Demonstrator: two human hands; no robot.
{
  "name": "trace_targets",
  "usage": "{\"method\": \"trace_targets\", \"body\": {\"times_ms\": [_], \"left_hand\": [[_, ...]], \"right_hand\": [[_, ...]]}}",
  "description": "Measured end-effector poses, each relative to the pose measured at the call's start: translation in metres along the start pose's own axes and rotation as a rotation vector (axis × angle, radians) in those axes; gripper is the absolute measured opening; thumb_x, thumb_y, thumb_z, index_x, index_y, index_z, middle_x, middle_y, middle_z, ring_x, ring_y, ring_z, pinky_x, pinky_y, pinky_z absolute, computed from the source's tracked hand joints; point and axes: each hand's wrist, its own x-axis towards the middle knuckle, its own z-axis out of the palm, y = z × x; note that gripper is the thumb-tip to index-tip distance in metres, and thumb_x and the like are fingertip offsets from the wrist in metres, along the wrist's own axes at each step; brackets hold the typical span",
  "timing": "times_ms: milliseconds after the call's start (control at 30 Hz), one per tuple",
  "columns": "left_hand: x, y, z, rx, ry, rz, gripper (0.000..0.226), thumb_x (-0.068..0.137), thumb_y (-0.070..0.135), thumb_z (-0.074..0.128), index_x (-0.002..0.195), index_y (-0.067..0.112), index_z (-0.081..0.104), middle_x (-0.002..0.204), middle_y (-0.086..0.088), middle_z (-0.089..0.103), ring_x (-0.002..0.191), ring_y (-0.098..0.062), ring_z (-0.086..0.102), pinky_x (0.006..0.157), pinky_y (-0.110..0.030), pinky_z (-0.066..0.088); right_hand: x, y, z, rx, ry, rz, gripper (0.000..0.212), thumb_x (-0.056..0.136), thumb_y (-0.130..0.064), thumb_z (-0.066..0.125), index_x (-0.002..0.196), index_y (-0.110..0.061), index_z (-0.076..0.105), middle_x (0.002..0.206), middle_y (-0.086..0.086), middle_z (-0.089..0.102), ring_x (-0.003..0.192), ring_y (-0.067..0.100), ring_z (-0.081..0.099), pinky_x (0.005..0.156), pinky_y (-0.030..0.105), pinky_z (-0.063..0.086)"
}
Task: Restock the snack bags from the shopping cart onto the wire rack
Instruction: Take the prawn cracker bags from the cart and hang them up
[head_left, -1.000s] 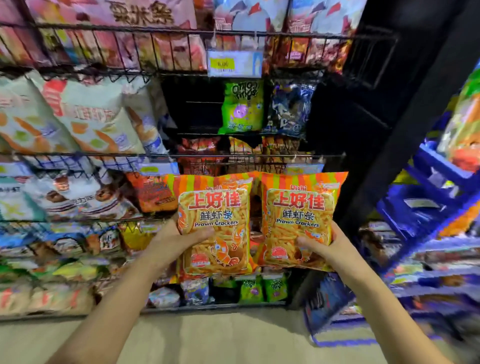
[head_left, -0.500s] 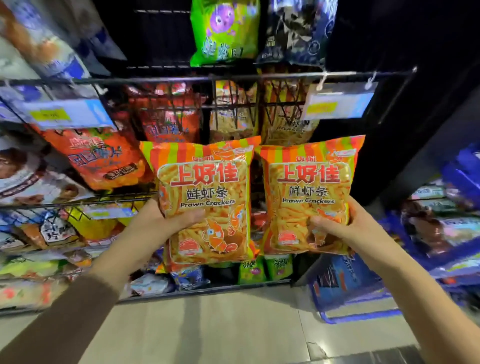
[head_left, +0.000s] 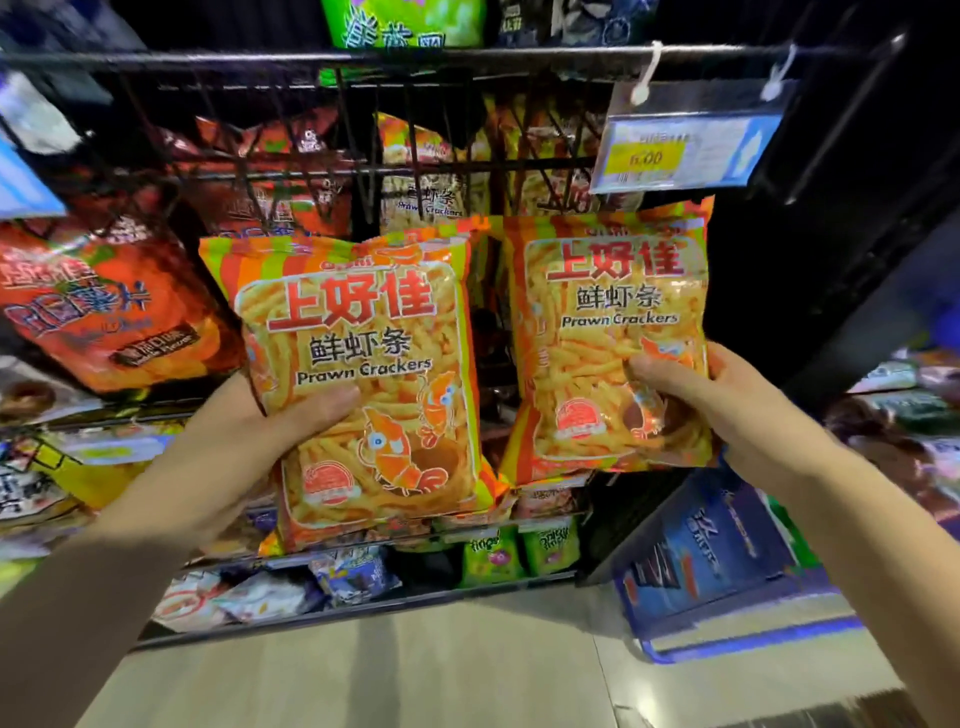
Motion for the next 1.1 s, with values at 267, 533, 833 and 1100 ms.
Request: {"method": "trace_targets", "body": {"times_ms": [267, 533, 833, 1100], "left_hand": [[0.007, 0.004, 0.000, -0.014, -0.007, 0.012, 0.100, 0.036, 0.068, 0.096, 0.125, 0.029, 0.070, 0.120, 0.000, 0.077, 0.107, -0.019, 0.075, 0.078, -0.025, 0.061], [0.006, 0.008, 0.004, -0.049, -0.081, -0.003, 0.074, 0.035, 0.067, 0.097, 0.104, 0.045, 0.078, 0.115, 0.001, 0.078, 0.102, -0.018, 0.077, 0.073, -0.023, 0.061], [0.010, 0.005, -0.002, -0.035, -0.068, -0.004, 0.076, 0.032, 0.069, 0.096, 0.103, 0.049, 0.077, 0.115, 0.003, 0.078, 0.102, -0.018, 0.077, 0.073, -0.022, 0.061], [0.014, 0.000, -0.001, -0.004, -0.077, -0.025, 0.091, 0.039, 0.068, 0.096, 0.121, 0.039, 0.071, 0.121, 0.001, 0.076, 0.109, -0.021, 0.075, 0.082, -0.025, 0.061]], "right_hand": [[0.040, -0.026, -0.013, 0.071, -0.023, 0.030, 0.066, 0.066, -0.047, 0.080, 0.127, -0.025, 0.067, 0.113, 0.004, 0.078, 0.097, 0.024, 0.077, 0.080, 0.044, 0.063], [0.091, -0.047, -0.014, -0.018, -0.028, -0.073, 0.050, 0.085, -0.035, 0.073, 0.132, -0.019, 0.066, 0.121, 0.004, 0.075, 0.111, 0.024, 0.073, 0.097, 0.043, 0.058], [0.120, -0.043, -0.018, -0.096, -0.033, -0.119, 0.047, 0.085, -0.023, 0.071, 0.131, -0.016, 0.063, 0.121, 0.000, 0.075, 0.110, 0.014, 0.072, 0.086, 0.025, 0.059], [0.126, -0.041, -0.023, -0.225, 0.004, -0.125, 0.070, 0.069, -0.035, 0.086, 0.132, -0.017, 0.062, 0.126, 0.000, 0.073, 0.121, 0.017, 0.067, 0.112, 0.040, 0.046]]}}
